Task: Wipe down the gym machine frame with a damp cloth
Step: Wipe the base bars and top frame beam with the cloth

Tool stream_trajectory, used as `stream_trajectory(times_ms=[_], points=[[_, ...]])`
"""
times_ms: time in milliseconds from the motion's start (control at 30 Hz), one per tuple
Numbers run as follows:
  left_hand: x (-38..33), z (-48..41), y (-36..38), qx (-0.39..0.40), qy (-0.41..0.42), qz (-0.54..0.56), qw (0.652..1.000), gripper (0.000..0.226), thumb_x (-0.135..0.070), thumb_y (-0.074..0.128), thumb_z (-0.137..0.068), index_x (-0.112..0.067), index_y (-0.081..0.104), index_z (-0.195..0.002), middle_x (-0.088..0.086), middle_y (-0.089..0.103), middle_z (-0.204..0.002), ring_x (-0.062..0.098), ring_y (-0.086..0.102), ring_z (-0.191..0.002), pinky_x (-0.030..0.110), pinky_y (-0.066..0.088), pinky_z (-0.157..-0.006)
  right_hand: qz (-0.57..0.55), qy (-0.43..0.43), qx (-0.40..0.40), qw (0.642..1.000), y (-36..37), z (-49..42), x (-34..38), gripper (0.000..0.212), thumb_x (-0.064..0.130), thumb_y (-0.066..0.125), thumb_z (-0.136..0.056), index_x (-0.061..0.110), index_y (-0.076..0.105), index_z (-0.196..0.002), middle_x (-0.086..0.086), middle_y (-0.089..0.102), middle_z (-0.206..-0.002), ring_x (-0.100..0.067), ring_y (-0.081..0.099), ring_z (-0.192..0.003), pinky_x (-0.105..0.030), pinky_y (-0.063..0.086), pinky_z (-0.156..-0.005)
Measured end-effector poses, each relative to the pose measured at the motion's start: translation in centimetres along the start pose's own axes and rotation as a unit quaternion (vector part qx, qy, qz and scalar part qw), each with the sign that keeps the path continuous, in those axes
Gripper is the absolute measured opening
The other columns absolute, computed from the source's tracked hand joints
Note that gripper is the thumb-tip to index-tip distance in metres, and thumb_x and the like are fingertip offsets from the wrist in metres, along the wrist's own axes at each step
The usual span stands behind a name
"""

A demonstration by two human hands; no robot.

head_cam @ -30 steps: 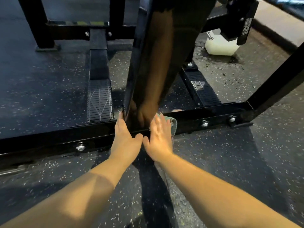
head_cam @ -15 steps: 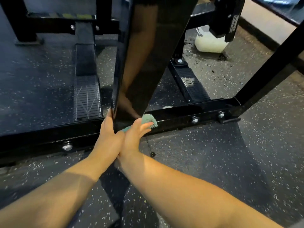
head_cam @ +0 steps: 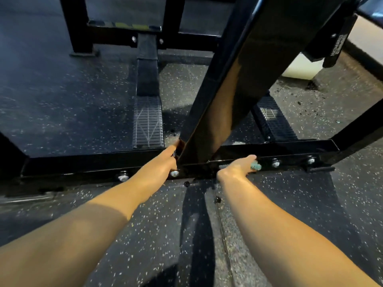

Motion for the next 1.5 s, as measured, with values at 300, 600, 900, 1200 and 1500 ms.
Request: stream_trajectory(times_ms=[300, 600, 900, 1200, 1500], points=[[-0.2, 0.7, -2.5, -0.024, -0.007, 0.025, 0.999, 0.038, -0.009, 0.027, -0.102, -0.018, 0.039, -0.136, -0.003, 0.048, -0.133, 0.011, 0.049, -0.119, 0.019, 0.035, -0.092, 0.023, 0.212, 0.123, 0.969, 2.5, 10.4, -5.5, 0.089, 0.079, 0.046, -0.073, 0.021, 0.043, -0.140, -0.012, 0.049, -0.136, -0.039, 0.049, -0.121, -0.057, 0.034, -0.107], [-10.8, 3.7, -3.3, -0.025, 0.119, 0.008, 0.993, 0.046, -0.005, 0.028, -0.099, -0.033, 0.034, -0.136, -0.006, 0.043, -0.134, 0.006, 0.045, -0.105, 0.013, 0.037, -0.087, 0.008, -0.040, 0.232, 0.972, 6.7, 19.8, 5.9, 0.071, 0.070, 0.036, -0.090, 0.022, 0.038, -0.143, -0.003, 0.036, -0.148, -0.025, 0.030, -0.140, -0.044, 0.019, -0.116], [-20.9, 9.3, -1.1, 0.037, 0.265, -0.045, 0.963, 0.036, -0.023, 0.029, -0.102, -0.037, 0.048, -0.129, -0.013, 0.047, -0.136, 0.002, 0.045, -0.121, 0.018, 0.038, -0.091, 0.227, -0.424, 0.169, 0.860, 7.0, 26.3, 11.7, 0.072, 0.035, 0.037, -0.102, 0.017, -0.016, -0.149, -0.005, -0.026, -0.157, -0.019, -0.019, -0.146, -0.034, -0.007, -0.117], [-28.9, 16.6, -1.4, -0.151, 0.479, -0.266, 0.823, 0.038, -0.024, 0.036, -0.099, -0.034, 0.046, -0.133, -0.023, 0.047, -0.130, -0.008, 0.042, -0.117, 0.014, 0.036, -0.099, 0.308, -0.756, 0.177, 0.549, 6.9, 27.1, 15.5, 0.065, 0.061, 0.015, -0.098, 0.040, -0.022, -0.147, 0.009, -0.029, -0.156, -0.018, -0.021, -0.145, -0.031, -0.019, -0.114], [-34.8, 23.6, -6.0, -0.365, 0.581, -0.434, 0.584, 0.041, -0.028, 0.045, -0.078, -0.019, 0.069, -0.110, 0.000, 0.065, -0.114, 0.024, 0.052, -0.117, 0.041, 0.032, -0.099, 0.211, -0.776, 0.158, 0.572, 10.2, 37.7, 22.1, 0.062, 0.052, 0.015, -0.097, 0.030, -0.009, -0.150, 0.001, -0.018, -0.156, -0.008, -0.022, -0.142, -0.040, -0.010, -0.115]])
Point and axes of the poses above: each hand's wrist, its own z-axis away from the middle knuckle, its own y-axis out of the palm, x = y × z, the point moved 6 cm from there along -z, towards the middle knuckle
